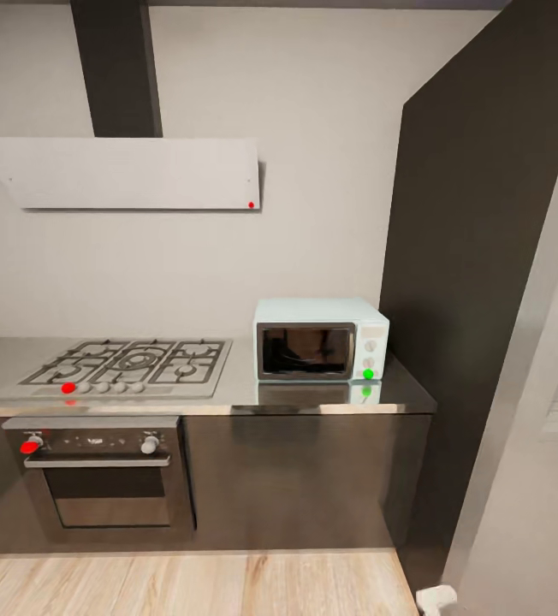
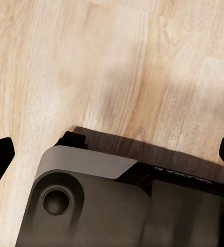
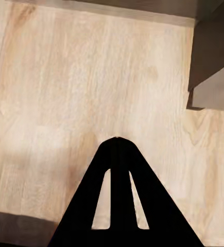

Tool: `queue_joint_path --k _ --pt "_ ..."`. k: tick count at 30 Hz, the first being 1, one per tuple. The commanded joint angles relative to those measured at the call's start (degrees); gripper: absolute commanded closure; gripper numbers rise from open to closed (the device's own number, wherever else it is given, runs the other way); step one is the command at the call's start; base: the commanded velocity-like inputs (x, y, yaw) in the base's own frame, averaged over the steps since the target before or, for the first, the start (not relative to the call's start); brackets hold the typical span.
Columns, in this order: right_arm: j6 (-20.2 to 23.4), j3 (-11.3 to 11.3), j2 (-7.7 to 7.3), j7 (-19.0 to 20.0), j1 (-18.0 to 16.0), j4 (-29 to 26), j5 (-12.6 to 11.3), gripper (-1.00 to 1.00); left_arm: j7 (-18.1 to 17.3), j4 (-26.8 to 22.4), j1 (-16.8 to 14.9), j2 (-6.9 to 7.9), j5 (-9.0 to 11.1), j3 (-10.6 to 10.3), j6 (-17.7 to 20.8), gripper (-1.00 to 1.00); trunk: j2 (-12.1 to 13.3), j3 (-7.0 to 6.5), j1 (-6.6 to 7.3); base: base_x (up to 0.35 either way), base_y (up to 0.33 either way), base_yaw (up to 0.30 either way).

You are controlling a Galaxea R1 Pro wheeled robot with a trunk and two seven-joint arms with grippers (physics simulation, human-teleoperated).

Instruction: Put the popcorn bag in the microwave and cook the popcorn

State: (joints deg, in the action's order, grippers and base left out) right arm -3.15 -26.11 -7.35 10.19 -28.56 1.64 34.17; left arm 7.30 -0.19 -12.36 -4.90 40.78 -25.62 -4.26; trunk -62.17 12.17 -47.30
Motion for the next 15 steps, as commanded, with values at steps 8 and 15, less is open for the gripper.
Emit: queue_joint_path --k 8,15 --pt "-7.4 -0.8 0.55 0.0 18.8 0.3 0.3 1.00 0.2 0.0 0.0 -0.02 0.3 -0.5 -0.1 -1.00 0.0 0.06 0.00 0.000 0.000 0.000" --pt "-5.6 -0.8 0.76 -0.9 19.3 0.3 0.5 1.00 0.2 0.0 0.0 -0.04 0.3 -0.5 -0.1 -1.00 0.0 0.06 0.00 0.000 0.000 0.000"
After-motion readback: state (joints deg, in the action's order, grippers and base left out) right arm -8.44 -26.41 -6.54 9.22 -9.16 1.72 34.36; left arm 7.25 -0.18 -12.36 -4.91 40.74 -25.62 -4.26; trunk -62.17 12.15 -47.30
